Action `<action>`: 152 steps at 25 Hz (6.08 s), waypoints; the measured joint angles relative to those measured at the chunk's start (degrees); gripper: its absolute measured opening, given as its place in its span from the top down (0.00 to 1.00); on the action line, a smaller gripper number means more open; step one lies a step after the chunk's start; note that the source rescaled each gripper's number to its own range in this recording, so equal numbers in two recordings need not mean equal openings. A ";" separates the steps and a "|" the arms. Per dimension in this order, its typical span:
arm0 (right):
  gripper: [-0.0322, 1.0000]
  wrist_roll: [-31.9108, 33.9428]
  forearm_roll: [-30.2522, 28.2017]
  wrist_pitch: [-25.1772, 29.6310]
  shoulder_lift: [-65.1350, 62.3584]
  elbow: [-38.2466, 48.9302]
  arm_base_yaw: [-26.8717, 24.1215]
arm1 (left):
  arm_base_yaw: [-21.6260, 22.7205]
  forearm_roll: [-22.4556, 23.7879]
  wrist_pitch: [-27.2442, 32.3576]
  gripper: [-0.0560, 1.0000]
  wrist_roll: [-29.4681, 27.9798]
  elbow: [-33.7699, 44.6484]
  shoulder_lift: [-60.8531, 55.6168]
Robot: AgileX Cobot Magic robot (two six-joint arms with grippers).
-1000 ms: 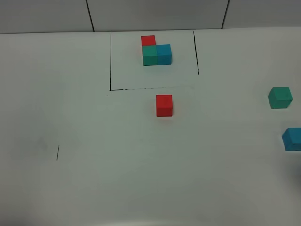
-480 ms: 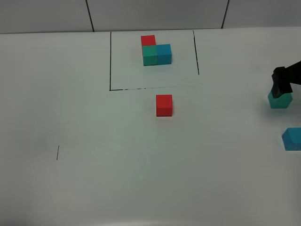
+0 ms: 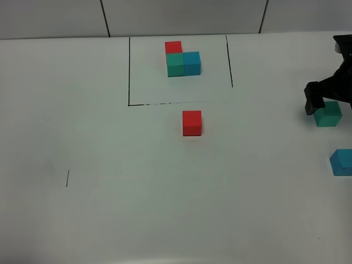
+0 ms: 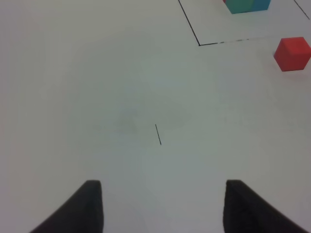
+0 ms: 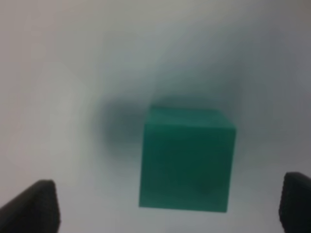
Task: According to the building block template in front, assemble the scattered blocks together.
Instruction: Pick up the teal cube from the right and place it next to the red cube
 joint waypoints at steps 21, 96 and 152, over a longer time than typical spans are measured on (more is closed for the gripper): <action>0.21 -2.94 0.92 -2.76 4.16 0.00 -1.02 | 0.00 0.00 0.00 0.74 0.00 0.00 0.00; 0.96 54.51 -9.77 -3.04 -0.64 1.81 44.01 | 0.00 0.00 0.00 0.74 -0.07 0.00 0.00; 0.96 54.06 -14.61 -0.79 11.65 -9.18 44.61 | 0.00 0.00 0.00 0.74 -0.07 0.00 0.00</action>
